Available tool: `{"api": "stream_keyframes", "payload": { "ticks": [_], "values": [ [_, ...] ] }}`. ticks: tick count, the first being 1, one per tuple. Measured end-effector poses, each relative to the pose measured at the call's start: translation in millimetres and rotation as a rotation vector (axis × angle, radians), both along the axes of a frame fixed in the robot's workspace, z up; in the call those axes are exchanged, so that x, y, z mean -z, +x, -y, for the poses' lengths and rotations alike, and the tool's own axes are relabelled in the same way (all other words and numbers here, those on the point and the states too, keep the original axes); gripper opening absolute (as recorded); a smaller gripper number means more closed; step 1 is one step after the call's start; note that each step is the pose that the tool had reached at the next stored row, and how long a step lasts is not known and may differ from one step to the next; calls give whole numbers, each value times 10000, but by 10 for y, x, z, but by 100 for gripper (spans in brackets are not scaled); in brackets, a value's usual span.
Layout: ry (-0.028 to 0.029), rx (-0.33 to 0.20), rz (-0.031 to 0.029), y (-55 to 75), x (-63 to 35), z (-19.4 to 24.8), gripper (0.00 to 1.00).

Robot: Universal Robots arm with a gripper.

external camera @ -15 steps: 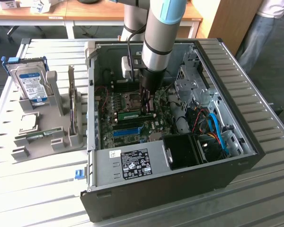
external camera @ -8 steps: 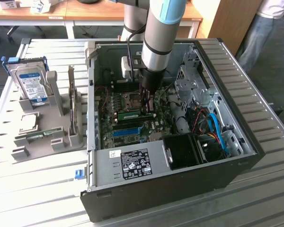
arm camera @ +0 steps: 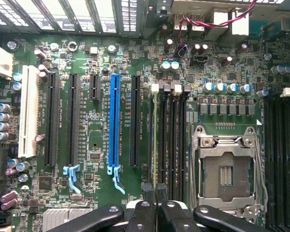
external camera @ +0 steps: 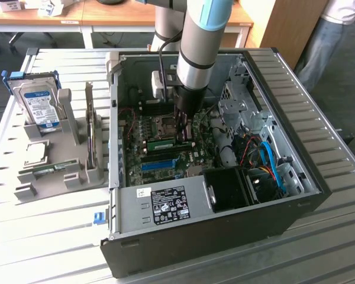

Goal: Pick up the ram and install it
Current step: 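Insert the ram into the slot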

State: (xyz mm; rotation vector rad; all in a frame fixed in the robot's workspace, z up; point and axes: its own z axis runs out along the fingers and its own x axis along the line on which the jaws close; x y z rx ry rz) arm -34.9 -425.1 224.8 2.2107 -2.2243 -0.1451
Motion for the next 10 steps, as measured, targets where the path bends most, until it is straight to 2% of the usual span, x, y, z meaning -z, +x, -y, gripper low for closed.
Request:
{"api": "stream_keyframes", "payload": {
  "ticks": [10],
  "values": [
    [6, -1, 3, 1, -42, -1, 12]
  ]
}}
